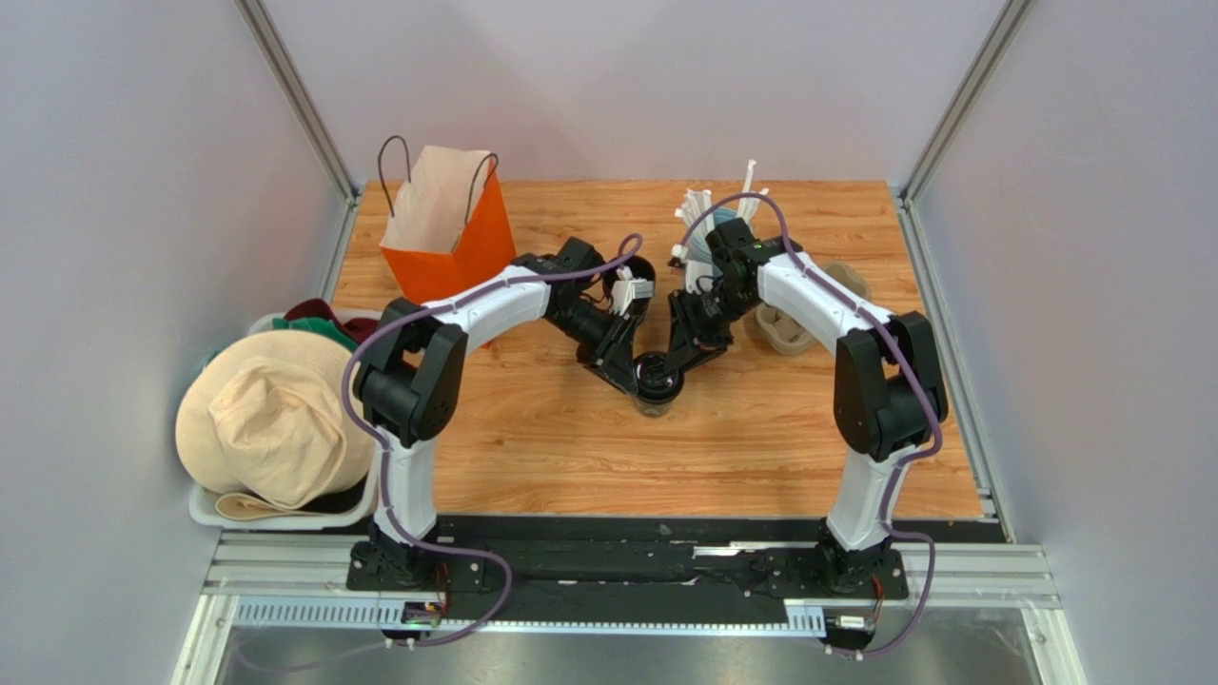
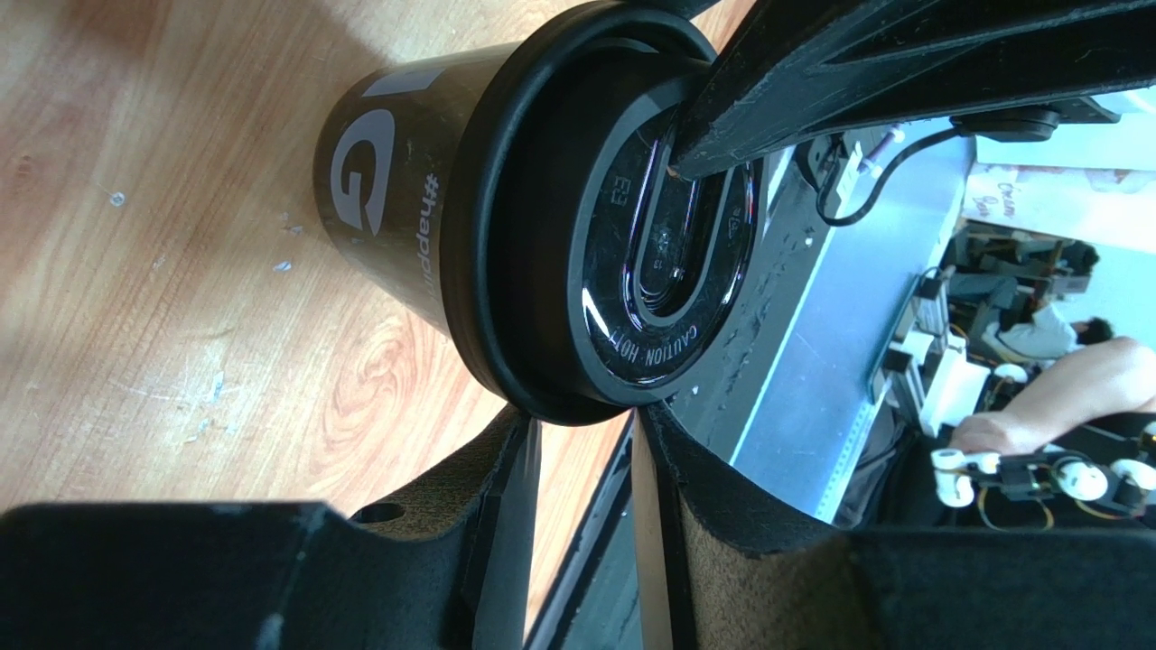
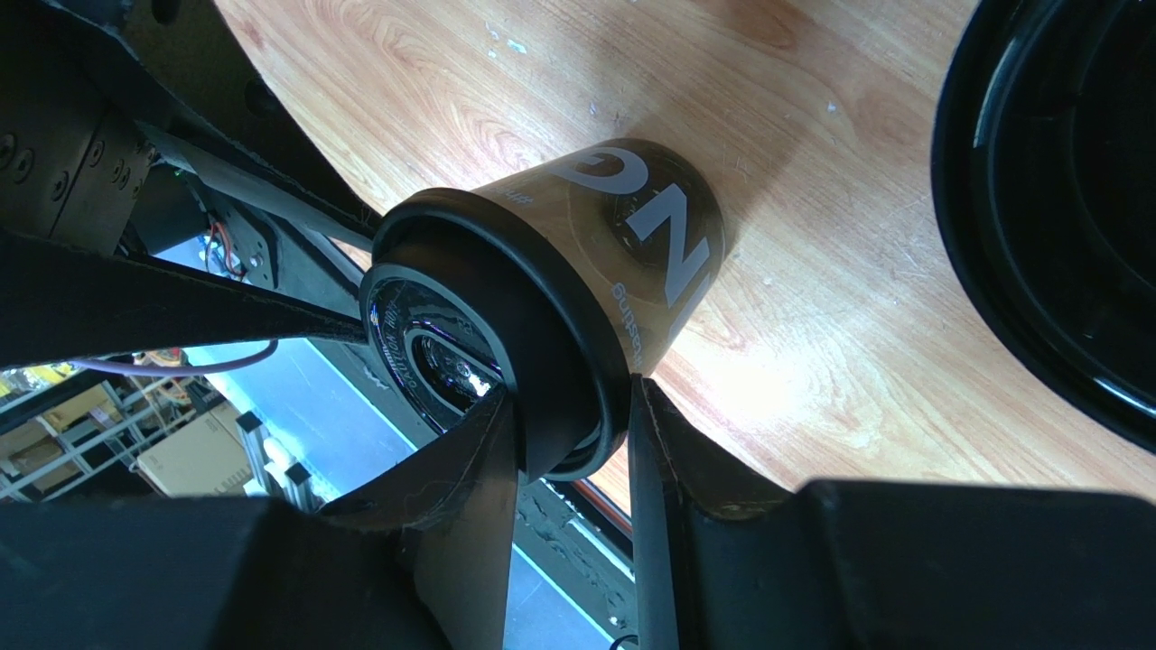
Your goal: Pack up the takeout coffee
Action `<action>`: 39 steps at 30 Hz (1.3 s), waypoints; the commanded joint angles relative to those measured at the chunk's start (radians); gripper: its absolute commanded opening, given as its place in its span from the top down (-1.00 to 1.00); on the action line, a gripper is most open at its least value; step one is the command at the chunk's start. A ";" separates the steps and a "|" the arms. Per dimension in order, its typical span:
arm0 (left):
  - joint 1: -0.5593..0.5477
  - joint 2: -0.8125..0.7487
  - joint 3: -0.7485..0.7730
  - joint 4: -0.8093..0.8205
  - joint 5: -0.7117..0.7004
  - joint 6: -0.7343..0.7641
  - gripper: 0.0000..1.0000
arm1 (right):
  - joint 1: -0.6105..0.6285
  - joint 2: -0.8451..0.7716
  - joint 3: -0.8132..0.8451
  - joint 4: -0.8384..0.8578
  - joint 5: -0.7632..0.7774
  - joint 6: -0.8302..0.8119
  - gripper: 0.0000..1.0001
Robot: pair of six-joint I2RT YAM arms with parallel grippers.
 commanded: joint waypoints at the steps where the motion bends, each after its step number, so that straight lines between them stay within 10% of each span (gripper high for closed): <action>1: -0.029 0.036 -0.035 0.079 -0.244 0.106 0.31 | 0.021 0.040 -0.014 0.103 0.192 -0.012 0.93; 27: 0.094 -0.240 0.068 -0.062 0.010 0.250 -0.15 | 0.021 0.032 0.042 0.040 0.118 -0.068 0.85; 39: 0.136 -0.234 0.061 -0.114 -0.001 0.310 -0.18 | 0.021 0.014 0.078 0.005 0.156 -0.075 0.27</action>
